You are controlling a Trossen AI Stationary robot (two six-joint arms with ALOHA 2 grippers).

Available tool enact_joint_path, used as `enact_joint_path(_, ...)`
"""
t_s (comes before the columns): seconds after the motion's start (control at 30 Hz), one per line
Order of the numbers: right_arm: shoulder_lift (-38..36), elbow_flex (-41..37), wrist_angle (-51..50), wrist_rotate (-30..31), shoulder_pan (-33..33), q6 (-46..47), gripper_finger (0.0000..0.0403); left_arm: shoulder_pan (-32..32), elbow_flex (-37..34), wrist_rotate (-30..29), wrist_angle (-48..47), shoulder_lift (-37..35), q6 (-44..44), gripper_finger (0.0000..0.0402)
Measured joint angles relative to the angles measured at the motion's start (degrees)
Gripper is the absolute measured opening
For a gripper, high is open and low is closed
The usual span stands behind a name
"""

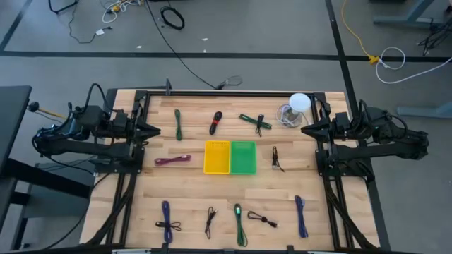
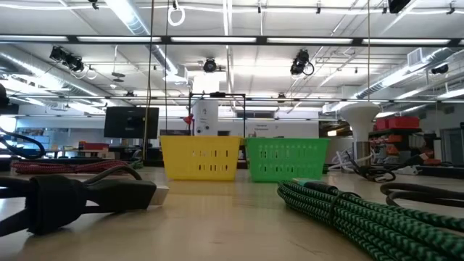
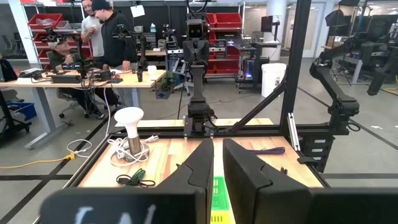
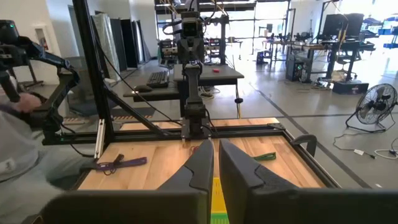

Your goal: Pick & Place USB Port

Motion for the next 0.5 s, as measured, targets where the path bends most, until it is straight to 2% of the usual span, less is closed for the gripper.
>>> enact_joint_path(0.5, -0.01, 0.0, 0.01, 0.0, -0.02, -0.02, 0.0032, 0.01, 0.0, 0.0, 0.75, 0.0, 0.04, 0.0039)
